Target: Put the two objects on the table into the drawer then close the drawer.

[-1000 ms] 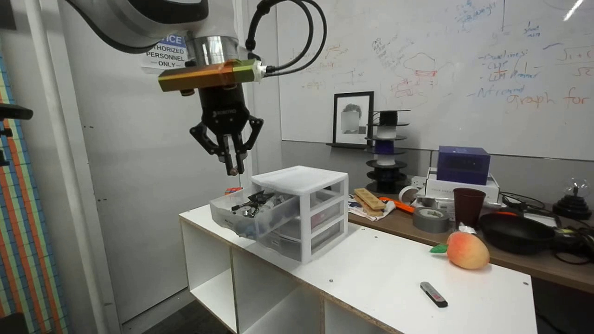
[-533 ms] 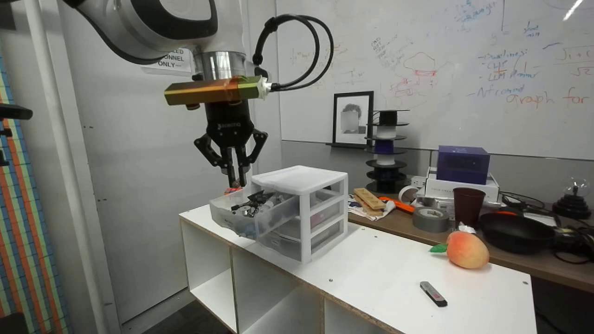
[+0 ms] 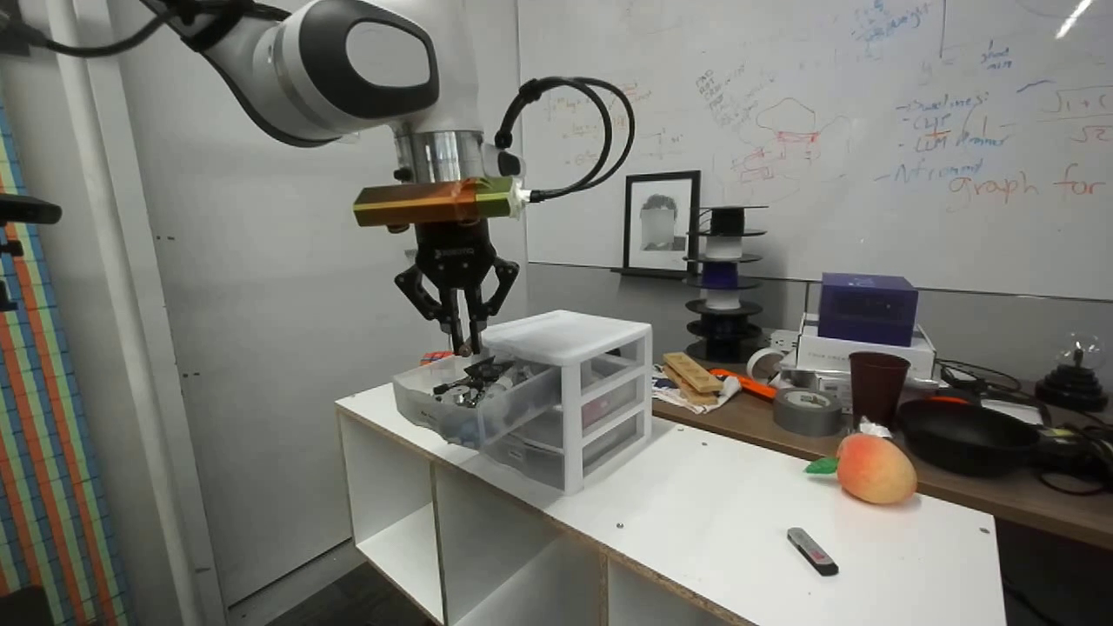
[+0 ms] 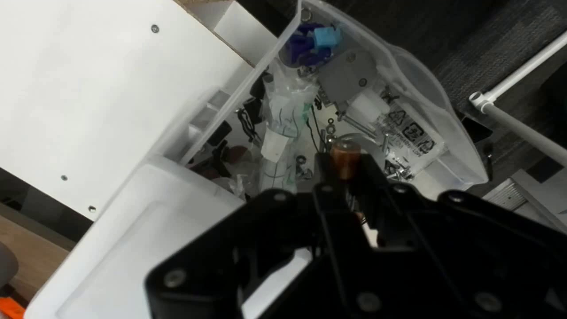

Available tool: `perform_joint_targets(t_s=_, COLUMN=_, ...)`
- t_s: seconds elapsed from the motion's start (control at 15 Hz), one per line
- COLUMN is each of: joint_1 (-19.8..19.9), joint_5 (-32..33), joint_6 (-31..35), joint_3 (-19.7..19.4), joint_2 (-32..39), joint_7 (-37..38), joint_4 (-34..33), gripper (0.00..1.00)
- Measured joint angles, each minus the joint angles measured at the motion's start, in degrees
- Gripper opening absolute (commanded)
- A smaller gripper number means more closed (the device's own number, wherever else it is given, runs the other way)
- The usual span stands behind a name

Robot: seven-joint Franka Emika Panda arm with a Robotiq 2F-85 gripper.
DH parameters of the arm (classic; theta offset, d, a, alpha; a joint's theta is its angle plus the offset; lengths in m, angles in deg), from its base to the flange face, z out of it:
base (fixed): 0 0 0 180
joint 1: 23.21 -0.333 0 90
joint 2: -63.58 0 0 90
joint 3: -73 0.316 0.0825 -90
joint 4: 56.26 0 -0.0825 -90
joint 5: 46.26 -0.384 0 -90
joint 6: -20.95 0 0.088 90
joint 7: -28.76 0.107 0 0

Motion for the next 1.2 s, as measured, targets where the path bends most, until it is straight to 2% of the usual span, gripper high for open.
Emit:
perform_joint_targets(t_s=0.07, joint_1=0.0, joint_5=0.0, joint_6=-0.01, joint_3=0.13, joint_2=1.07, joint_7=0.0, joint_4=-0.84, gripper=0.42)
perform_joint_targets(t_s=0.4, joint_1=0.1, joint_5=0.0, joint_6=-3.48, joint_3=0.26, joint_2=3.64, joint_7=0.0, joint_4=-3.22, gripper=0.81)
perform_joint_targets(t_s=0.6, joint_1=1.11, joint_5=-0.33, joint_6=-4.61, joint_3=-0.14, joint_2=2.54, joint_7=-0.14, joint_4=-4.46, gripper=1.0)
perform_joint_targets(t_s=0.93, joint_1=6.14, joint_5=-0.62, joint_6=-4.76, joint_3=-5.06, joint_2=-1.08, joint_7=-4.62, joint_4=-7.91, gripper=1.0)
perform_joint_targets(t_s=1.2, joint_1=10.47, joint_5=-1.87, joint_6=-5.81, joint_3=-9.92, joint_2=1.59, joint_7=-14.29, joint_4=-13.21, gripper=1.0)
